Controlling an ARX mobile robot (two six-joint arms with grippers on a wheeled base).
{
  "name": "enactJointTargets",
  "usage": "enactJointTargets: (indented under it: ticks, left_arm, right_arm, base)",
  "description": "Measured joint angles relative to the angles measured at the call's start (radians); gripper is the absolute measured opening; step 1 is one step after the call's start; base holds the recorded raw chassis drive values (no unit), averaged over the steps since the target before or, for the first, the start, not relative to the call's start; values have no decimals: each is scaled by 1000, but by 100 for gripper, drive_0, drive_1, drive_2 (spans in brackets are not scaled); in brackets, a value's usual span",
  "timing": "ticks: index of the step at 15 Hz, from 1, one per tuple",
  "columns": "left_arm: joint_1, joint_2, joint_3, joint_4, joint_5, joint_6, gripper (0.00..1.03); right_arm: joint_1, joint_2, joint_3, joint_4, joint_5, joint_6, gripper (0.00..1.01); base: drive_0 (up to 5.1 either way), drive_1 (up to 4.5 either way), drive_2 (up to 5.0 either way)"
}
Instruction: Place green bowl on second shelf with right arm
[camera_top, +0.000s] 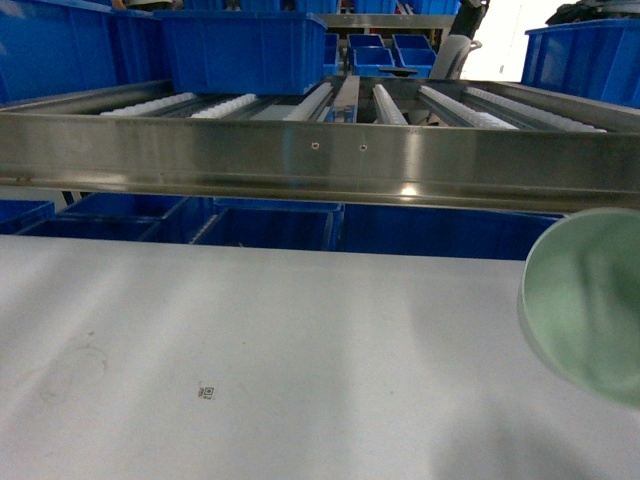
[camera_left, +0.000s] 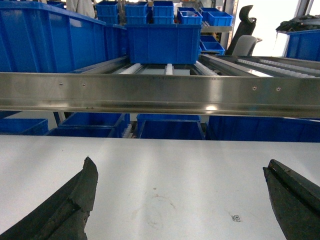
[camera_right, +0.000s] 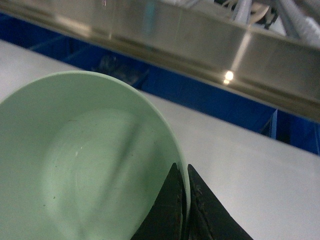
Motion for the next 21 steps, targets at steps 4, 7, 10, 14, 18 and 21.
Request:
enactJointTargets:
  ticks: [4, 7, 10, 14, 18, 21]
  left_arm:
    - [0, 0, 0, 0, 0, 0, 98]
    - [0, 0, 0, 0, 0, 0, 98]
    - [0, 0, 0, 0, 0, 0, 98]
    - [0, 0, 0, 0, 0, 0, 98]
    - [0, 0, 0, 2, 4, 0, 98]
    - [0, 0, 0, 0, 0, 0, 98]
  right_arm:
    - [0, -278, 5, -11, 2, 153, 2]
    - [-6, -468, -8, -4, 55, 233, 2]
    - [33, -678, -93, -45, 150, 269, 2]
    - [47, -775, -137, -96, 179, 308, 2]
    - [47, -775, -137, -95, 184, 313, 2]
    - [47, -775, -138, -96, 185, 315, 2]
  base:
    - [0, 0, 0]
    - [0, 0, 0]
    - [0, 0, 0]
    - [0, 0, 0]
    - [-123, 63, 63]
    - [-480, 265, 265]
